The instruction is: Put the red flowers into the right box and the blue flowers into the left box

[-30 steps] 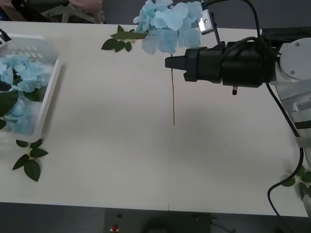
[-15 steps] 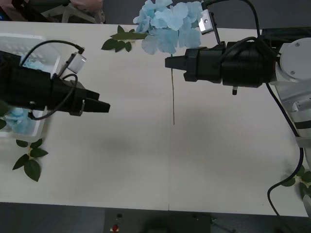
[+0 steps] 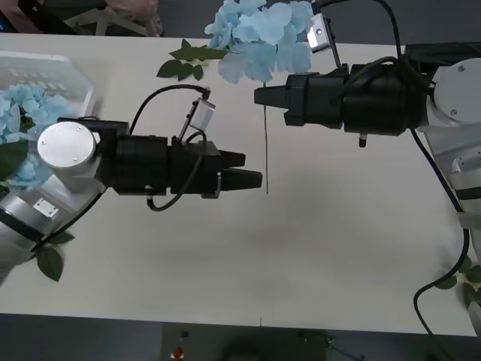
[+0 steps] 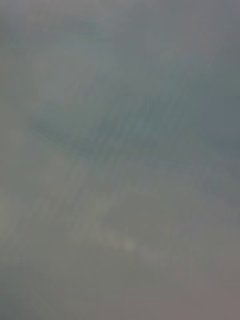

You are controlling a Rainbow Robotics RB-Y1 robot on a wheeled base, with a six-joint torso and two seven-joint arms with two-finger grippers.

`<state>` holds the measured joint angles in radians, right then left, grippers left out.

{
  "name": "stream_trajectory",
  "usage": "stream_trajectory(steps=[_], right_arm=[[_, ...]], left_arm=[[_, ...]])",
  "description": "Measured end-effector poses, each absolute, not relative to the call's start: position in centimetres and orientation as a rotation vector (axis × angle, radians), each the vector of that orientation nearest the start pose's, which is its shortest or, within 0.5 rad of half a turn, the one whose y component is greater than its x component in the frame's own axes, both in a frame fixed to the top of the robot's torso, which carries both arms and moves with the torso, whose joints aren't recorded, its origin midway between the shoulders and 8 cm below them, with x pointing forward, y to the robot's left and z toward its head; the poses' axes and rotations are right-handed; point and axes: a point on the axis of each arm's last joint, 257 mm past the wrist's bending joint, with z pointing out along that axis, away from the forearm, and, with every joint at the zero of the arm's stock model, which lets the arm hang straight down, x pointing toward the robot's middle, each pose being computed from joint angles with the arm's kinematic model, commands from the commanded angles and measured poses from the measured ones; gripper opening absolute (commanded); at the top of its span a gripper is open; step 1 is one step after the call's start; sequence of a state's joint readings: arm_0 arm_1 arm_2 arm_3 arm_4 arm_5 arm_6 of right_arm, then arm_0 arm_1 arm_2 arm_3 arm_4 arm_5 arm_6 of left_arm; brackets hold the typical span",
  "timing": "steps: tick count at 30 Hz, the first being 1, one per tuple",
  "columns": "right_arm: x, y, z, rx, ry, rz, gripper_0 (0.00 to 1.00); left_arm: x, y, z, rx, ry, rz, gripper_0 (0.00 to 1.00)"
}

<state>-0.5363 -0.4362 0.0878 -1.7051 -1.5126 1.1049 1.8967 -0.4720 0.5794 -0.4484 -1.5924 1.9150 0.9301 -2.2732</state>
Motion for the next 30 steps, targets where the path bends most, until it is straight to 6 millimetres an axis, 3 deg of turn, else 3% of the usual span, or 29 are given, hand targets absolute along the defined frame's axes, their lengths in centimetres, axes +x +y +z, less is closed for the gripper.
stream_trajectory(steps=[2,3,4,5,21,27,28,30], right_arm=[[47.9,-1.4,-5.4,-0.711,1.791,1.156,0.00],[47.9,-1.4,-5.4,-0.711,1.791,1.156,0.00],[47.9,-1.4,-5.4,-0.712,1.791,1.156,0.00],[47.9,-1.4,-5.4,-0.712,1.791,1.156,0.00],[47.8,-1.4,-5.3,-0.711,1.790,1.159,0.00],[47.7,-1.3,-5.2,-0.711,1.787,1.169,0.00],[47.7,-1.2,-5.2,-0.712,1.788,1.169,0.04],[47.6,-1.2,-5.4,-0.716,1.791,1.170,0.54]], left_arm=[[42.0,-3.5,-14.3,0.864,1.750,-1.327,1.00],[42.2,-4.1,-14.2,0.856,1.739,-1.318,0.81],[42.6,-4.5,-14.1,0.846,1.729,-1.302,0.50],[43.0,-4.9,-14.0,0.837,1.721,-1.286,0.00],[45.4,-5.8,-10.9,0.765,1.647,-1.252,0.00],[46.0,-4.7,-11.2,0.766,1.661,-1.220,0.00],[46.3,-4.1,-11.4,0.767,1.669,-1.201,0.00],[47.0,-2.7,-11.6,0.774,1.685,-1.157,0.00]])
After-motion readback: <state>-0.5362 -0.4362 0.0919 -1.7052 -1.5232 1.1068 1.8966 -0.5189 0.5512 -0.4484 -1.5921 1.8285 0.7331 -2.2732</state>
